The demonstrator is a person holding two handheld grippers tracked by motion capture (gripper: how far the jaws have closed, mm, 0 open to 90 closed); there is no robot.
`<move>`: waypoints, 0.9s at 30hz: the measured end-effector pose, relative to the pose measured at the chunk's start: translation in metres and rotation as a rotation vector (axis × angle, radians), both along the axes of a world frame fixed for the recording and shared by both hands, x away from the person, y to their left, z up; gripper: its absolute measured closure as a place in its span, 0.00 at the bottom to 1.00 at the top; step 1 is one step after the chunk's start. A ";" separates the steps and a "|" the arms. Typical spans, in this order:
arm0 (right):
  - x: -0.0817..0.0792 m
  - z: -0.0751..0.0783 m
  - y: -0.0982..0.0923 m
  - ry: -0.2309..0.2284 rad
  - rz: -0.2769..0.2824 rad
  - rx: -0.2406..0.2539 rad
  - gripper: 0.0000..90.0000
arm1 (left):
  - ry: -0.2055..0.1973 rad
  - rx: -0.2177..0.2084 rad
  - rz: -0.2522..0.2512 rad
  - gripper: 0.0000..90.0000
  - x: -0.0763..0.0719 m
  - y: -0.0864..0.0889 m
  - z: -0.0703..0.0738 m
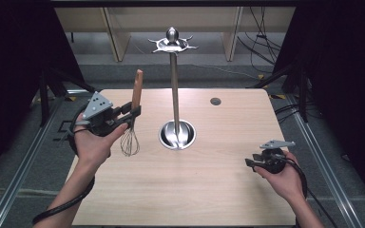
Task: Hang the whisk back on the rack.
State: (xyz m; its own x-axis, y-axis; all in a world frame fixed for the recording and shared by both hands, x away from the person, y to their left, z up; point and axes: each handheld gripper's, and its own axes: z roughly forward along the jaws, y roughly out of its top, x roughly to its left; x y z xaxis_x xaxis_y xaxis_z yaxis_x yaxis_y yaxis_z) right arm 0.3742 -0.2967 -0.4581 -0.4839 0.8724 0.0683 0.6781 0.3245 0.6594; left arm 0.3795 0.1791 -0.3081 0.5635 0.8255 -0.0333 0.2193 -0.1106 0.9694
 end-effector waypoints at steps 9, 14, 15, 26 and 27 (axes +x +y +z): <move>0.000 0.000 0.000 -0.004 0.007 -0.003 0.65 | -0.009 -0.015 0.008 0.76 0.005 -0.004 0.007; -0.001 0.001 0.001 0.003 -0.002 0.004 0.65 | -0.010 -0.021 0.007 0.76 0.007 -0.008 0.011; -0.001 0.001 0.001 0.004 -0.002 0.003 0.65 | -0.009 -0.021 0.007 0.76 0.008 -0.009 0.011; 0.000 0.001 0.000 -0.013 0.000 0.001 0.65 | -0.011 -0.033 0.017 0.76 0.012 -0.015 0.015; 0.000 0.000 -0.002 -0.027 0.012 -0.012 0.65 | -0.012 -0.035 0.022 0.76 0.013 -0.015 0.016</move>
